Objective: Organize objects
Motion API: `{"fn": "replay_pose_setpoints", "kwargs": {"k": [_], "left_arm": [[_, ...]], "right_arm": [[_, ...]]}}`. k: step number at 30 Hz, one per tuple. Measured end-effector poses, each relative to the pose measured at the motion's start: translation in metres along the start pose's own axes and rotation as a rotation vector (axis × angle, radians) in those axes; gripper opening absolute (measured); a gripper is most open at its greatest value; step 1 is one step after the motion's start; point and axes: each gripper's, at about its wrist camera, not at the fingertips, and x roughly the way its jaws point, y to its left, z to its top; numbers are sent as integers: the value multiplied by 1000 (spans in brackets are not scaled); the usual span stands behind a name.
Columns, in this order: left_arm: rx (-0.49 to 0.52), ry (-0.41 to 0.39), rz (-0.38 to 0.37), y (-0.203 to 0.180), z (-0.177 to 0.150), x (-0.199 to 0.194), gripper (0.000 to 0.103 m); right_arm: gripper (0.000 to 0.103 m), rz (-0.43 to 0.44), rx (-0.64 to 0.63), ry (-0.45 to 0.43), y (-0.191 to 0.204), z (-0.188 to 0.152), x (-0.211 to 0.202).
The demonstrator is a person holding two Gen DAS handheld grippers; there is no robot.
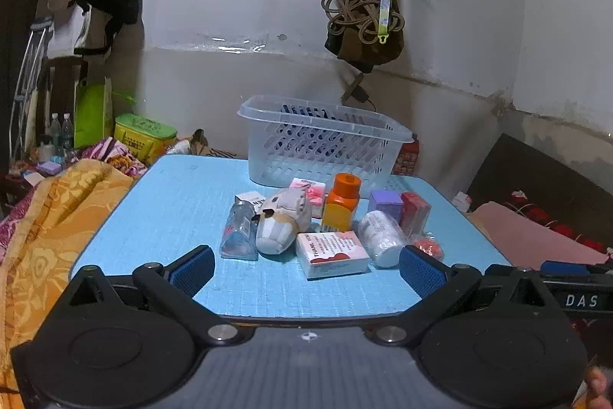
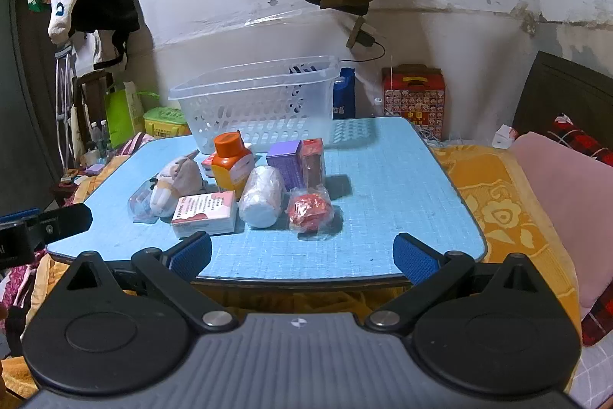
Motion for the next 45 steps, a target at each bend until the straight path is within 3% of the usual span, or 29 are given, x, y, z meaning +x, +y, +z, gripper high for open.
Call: {"fn": "replay_pose_setpoints", "kwargs": {"k": [45], "left_arm": [[-27,14,-11,5,-4,-3,103]], "right_arm": [[103,-23,-3,-4,3,0,3]]}}
